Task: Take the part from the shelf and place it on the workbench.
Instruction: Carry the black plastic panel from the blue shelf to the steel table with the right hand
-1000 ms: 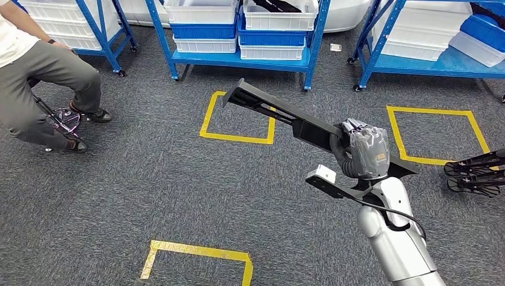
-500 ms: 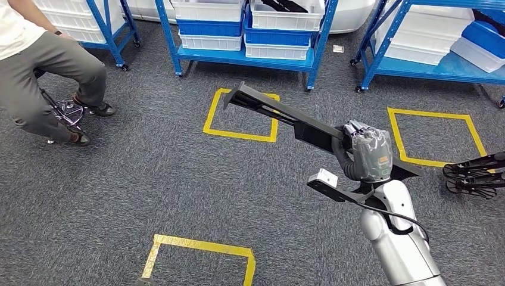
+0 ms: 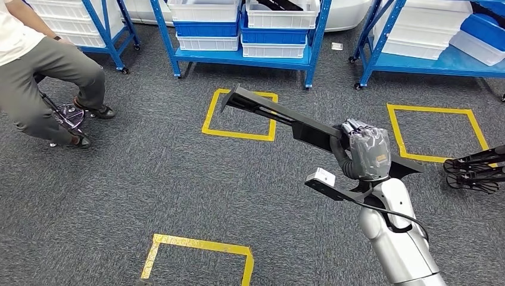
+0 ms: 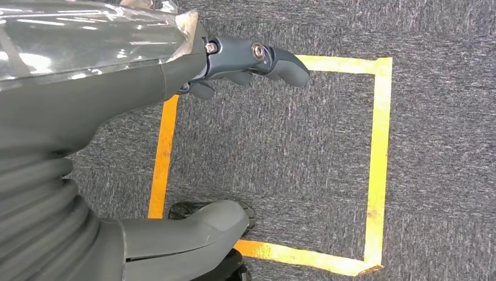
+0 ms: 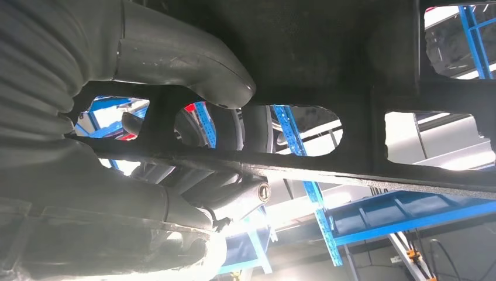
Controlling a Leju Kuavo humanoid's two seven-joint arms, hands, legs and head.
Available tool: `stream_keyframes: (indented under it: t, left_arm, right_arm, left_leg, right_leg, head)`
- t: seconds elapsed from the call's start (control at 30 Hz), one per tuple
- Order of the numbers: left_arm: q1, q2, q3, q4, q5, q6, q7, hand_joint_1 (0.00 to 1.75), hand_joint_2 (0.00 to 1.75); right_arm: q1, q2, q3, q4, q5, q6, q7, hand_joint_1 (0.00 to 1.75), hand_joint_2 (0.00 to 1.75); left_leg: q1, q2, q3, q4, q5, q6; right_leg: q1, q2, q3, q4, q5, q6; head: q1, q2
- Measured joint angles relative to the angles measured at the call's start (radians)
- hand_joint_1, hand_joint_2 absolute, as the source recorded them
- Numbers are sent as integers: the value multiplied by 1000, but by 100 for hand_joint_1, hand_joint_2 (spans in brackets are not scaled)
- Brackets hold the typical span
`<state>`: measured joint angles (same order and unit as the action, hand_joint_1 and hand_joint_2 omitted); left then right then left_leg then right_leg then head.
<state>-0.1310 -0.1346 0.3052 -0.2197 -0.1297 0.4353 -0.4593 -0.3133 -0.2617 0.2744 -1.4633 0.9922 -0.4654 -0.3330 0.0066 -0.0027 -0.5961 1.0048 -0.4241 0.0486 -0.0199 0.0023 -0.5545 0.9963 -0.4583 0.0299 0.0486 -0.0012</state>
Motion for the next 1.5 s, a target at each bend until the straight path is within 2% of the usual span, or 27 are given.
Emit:
stream_keyframes:
  t: [0.17, 0.23, 0.27, 0.33, 0.37, 0.4, 0.43, 0.5, 0.53, 0.57, 0.6, 0.67, 0.73, 0.77, 0.87, 0.9, 0.93, 0.97, 1.03, 1.1, 1.2, 1.27, 1.33, 1.4, 1.43, 1.47, 1.5]
  left_arm:
    - [0, 1, 0, 0, -2, 5, -3, 0, 175]
    - [0, 0, 0, 0, -3, 5, -6, 0, 175]
    - [0, 0, 0, 0, -3, 5, -8, 0, 175]
    - [1, -2, 0, 0, -3, 5, -11, 0, 175]
    - [2, -2, 0, 0, -3, 5, -12, 0, 175]
    - [4, -2, 0, 0, -3, 5, -13, 0, 175]
    - [5, -3, 0, 0, -3, 5, -14, 0, 175]
    - [6, -4, 0, 0, -3, 5, -16, 0, 175]
    - [6, -4, 0, 0, -3, 5, -17, 0, 175]
    - [6, -4, 0, 0, -4, 5, -18, 0, 175]
    - [6, -4, 0, 0, -5, 5, -18, 0, 175]
    - [9, -4, 0, 0, -6, 5, -18, 0, 175]
    - [10, -3, 0, 0, -6, 5, -18, 0, 175]
    - [10, -2, 0, 0, -6, 4, -18, 0, 175]
    - [9, -2, 0, 0, -7, 4, -18, 0, 175]
    - [9, -2, 0, 0, -7, 4, -18, 0, 175]
    - [10, -2, 0, 0, -7, 3, -18, 0, 175]
    - [9, -2, 0, 0, -7, 3, -18, 0, 175]
    - [8, -1, 0, 0, -7, 2, -18, 0, 175]
    - [6, 1, 0, 0, -9, 1, -19, 0, 175]
    - [6, 1, 0, 0, -11, -2, -20, 0, 175]
    - [5, 1, 1, 0, -12, -4, -20, 0, 175]
    - [4, 0, 1, 0, -14, -5, -20, 0, 175]
    - [4, -1, 1, 0, -16, -6, -20, 0, 175]
    - [4, -1, 1, 0, -16, -6, -20, 0, 175]
    - [4, -2, 1, 0, -16, -6, -19, 0, 175]
    - [4, -2, 1, 0, -17, -6, -19, 0, 175]
  right_arm:
    - [-1, 0, 0, 0, 1, 0, -1, 168, 175]
    - [-4, -2, 0, 0, 1, 0, -1, 168, 175]
    - [-4, -4, 0, -1, 1, 0, -1, 168, 175]
    - [-3, -8, -1, 0, 1, 0, -2, 168, 175]
    - [-1, -10, -1, 0, 1, 0, -2, 168, 175]
    - [1, -11, -1, 0, 1, 0, -2, 168, 175]
    - [2, -12, -1, 0, 1, 0, -2, 168, 175]
    - [2, -15, -1, 0, 1, 0, -2, 168, 175]
    - [2, -17, -1, 0, 1, 0, -2, 168, 175]
    - [2, -18, -1, 0, 1, 0, -2, 168, 175]
    - [3, -20, 0, 0, 1, -1, -2, 168, 175]
    - [5, -21, 0, -1, 1, -1, -2, 168, 175]
    - [7, -21, 0, -2, 1, -1, -2, 168, 175]
    - [8, -21, 0, -4, 1, -1, -1, 168, 175]
    - [11, -21, 0, -6, 2, 0, 0, 168, 175]
    - [13, -21, 0, -6, 2, 0, 0, 168, 175]
    - [15, -21, 0, -6, 2, 0, 0, 168, 175]
    - [16, -21, 0, -6, 2, 1, 1, 168, 175]
    - [16, -21, 0, -9, 2, 1, 1, 168, 175]
    - [15, -22, 0, -13, 3, 1, 2, 168, 175]
    - [16, -23, 0, -16, 6, 2, 3, 168, 175]
    - [16, -25, -1, -20, 8, 3, 5, 168, 175]
    - [18, -27, -1, -22, 11, 4, 9, 168, 175]
    - [23, -27, -1, -22, 14, 5, 11, 168, 175]
    - [25, -27, -1, -22, 16, 6, 12, 168, 175]
    - [26, -28, -1, -22, 17, 6, 12, 168, 175]
    - [27, -28, -1, -22, 17, 6, 13, 168, 175]
  left_leg:
    - [-1, -1, -1, -6, 5, 2]
    - [3, -1, 7, -30, 19, 5]
    - [6, -2, 9, -40, 26, 6]
    - [6, -5, 5, -44, 32, 7]
    - [6, -8, 3, -44, 33, 5]
    - [6, -12, 1, -43, 34, 3]
    - [7, -16, 0, -42, 35, 1]
    - [9, -26, -3, -33, 33, -5]
    - [9, -31, -7, -26, 31, -11]
    - [7, -35, -13, -18, 30, -17]
    - [5, -39, -18, -13, 30, -24]
    - [5, -42, -27, -9, 33, -33]
    - [9, -33, -40, 15, 15, -40]
    - [10, -24, -56, 52, -11, -44]
    - [13, -3, -140, 251, -112, -53]
    - [13, -2, -156, 290, -124, -52]
    - [13, -1, -151, 290, -116, -49]
    - [12, -1, -125, 248, -93, -44]
    - [7, 5, -43, 106, -39, -26]
    - [-2, 11, 3, 21, -19, -12]
    - [-7, 8, 6, 3, -12, -3]
    - [-3, 6, 11, -15, 1, 6]
    - [-1, 2, 11, -23, 7, 10]
    - [-1, -4, 9, -23, 9, 11]
    - [-1, -8, 8, -22, 9, 10]
    - [0, -13, 8, -20, 9, 9]
    - [0, -19, 8, -16, 7, 7]
  right_leg:
    - [2, -2, -1, -5, 4, 7]
    - [4, -3, -14, 17, -12, 9]
    - [5, -3, -33, 57, -35, 6]
    - [2, -2, -93, 192, -97, 1]
    - [1, -2, -119, 252, -119, 3]
    - [-1, -2, -131, 283, -127, 9]
    - [-4, -2, -121, 269, -116, 19]
    - [-13, 1, -50, 135, -64, 40]
    - [-14, 6, -15, 67, -41, 44]
    - [-12, 10, 6, 22, -27, 41]
    - [-10, 13, 13, 3, -22, 34]
    - [-9, 10, 8, 9, -18, 16]
    - [-14, 6, 5, 11, -12, 1]
    - [-15, 3, 4, 10, -9, -8]
    - [-7, -4, -2, 10, -6, -21]
    - [-4, -6, -4, 11, -5, -22]
    - [-1, -8, -4, 11, -5, -23]
    - [1, -10, -4, 11, -5, -23]
    - [7, -14, -3, 10, -5, -23]
    - [12, -18, -4, 9, -4, -21]
    - [11, -24, -8, 8, -3, -12]
    - [10, -20, -28, 44, -26, -9]
    - [7, -13, -81, 158, -80, -12]
    - [4, -9, -136, 276, -120, -7]
    - [1, -8, -142, 290, -118, 1]
    - [-2, -8, -126, 258, -99, 12]
    - [-6, -5, -92, 189, -67, 23]
  head:
    - [0, 0]
    - [1, 0]
    - [3, 0]
    - [8, 0]
    - [10, 0]
    - [11, 0]
    - [12, 0]
    - [13, 0]
    - [15, 0]
    - [17, 0]
    - [18, 0]
    - [15, 0]
    - [11, 0]
    - [8, 0]
    - [1, 0]
    - [0, 0]
    - [-1, 0]
    - [-2, 0]
    - [-3, 0]
    - [-1, 0]
    - [-1, 0]
    - [2, 0]
    - [7, 0]
    - [11, 0]
    - [11, 0]
    - [12, 0]
    - [13, 0]
